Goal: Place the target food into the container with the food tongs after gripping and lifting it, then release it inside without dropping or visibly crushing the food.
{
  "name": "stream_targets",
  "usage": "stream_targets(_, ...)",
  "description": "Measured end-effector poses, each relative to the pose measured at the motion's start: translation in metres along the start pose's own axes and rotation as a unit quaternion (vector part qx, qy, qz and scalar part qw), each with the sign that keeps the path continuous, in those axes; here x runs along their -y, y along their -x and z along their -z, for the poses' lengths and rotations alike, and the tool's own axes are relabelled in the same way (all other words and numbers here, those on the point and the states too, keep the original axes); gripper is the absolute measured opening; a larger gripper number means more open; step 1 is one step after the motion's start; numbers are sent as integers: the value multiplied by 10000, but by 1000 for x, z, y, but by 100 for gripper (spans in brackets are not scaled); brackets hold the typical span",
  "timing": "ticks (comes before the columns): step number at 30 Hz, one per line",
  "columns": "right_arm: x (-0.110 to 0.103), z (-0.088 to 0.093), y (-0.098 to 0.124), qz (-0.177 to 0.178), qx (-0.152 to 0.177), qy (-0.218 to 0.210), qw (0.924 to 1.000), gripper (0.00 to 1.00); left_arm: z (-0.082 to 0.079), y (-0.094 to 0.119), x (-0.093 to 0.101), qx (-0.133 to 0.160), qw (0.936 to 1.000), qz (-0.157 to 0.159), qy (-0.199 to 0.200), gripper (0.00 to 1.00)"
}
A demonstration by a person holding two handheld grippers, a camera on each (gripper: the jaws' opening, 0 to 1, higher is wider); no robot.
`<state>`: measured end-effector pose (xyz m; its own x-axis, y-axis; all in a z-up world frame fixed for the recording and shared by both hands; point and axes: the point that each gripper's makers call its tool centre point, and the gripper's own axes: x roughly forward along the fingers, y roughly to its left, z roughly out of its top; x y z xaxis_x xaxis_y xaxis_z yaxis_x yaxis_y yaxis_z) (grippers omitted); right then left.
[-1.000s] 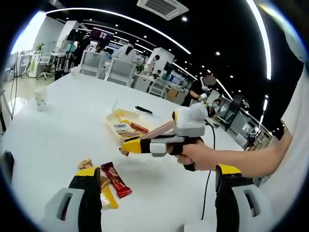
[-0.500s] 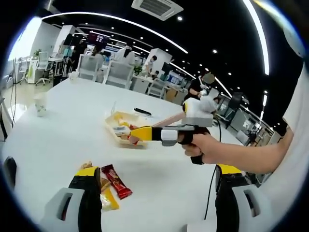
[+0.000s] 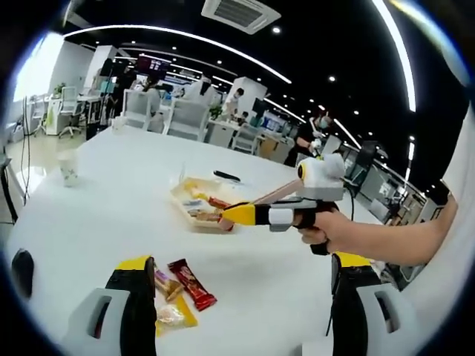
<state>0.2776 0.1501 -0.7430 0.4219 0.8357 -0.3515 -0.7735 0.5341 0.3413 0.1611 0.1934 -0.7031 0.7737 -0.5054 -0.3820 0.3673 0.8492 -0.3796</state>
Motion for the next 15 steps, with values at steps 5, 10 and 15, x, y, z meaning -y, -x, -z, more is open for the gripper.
stream_targets(5, -1, -5, 4, 16, 42, 59, 10000, 20, -3, 2, -1, 240, 9984, 59, 499, 99)
stream_targets(10, -6, -8, 8, 1, 83, 120, 9999, 20, -9, 10, -1, 405, 9980, 50, 476, 99)
stream_targets(15, -5, -8, 13, 33, 61, 155, 9999, 20, -8, 14, 0, 412, 9953, 130, 864, 99)
